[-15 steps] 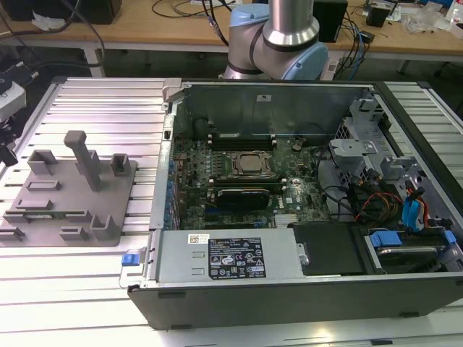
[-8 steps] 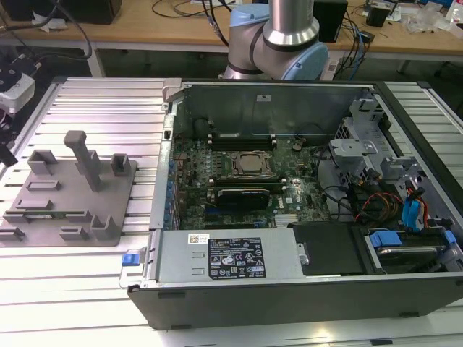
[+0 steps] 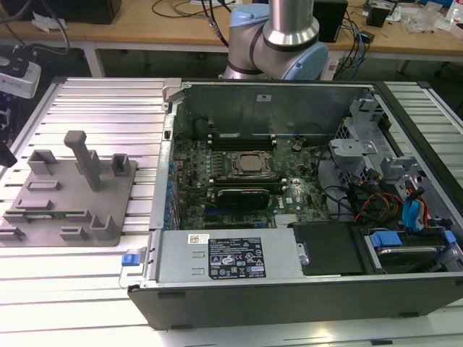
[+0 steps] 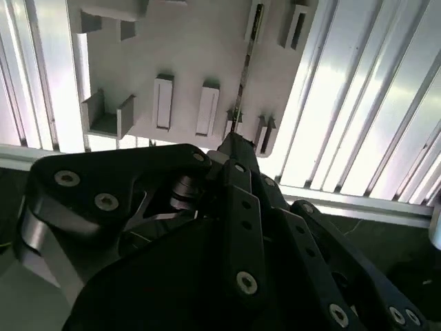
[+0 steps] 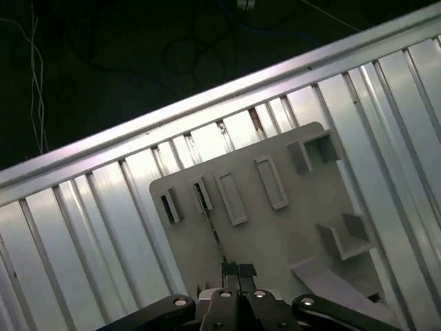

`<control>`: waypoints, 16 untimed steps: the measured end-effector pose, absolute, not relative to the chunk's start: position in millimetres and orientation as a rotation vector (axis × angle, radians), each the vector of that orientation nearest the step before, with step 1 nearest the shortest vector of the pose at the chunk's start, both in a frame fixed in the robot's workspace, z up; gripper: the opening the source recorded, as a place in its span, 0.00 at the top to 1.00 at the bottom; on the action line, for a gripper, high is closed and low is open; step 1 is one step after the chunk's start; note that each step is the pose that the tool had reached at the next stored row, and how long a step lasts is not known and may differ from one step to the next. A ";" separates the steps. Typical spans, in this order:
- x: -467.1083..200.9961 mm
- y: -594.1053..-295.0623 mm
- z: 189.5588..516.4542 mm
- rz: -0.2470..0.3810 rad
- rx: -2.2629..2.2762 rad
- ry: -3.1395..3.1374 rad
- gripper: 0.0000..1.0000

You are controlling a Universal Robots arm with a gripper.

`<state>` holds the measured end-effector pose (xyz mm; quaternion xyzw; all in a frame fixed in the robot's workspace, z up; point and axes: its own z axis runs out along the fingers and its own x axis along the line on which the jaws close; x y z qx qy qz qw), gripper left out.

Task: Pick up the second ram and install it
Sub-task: 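Pick up the second ram and move it above second insertion slot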

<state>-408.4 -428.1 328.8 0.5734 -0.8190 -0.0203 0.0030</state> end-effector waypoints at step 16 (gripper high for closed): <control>-408.5 -428.0 319.4 -0.061 2.186 -2.237 0.92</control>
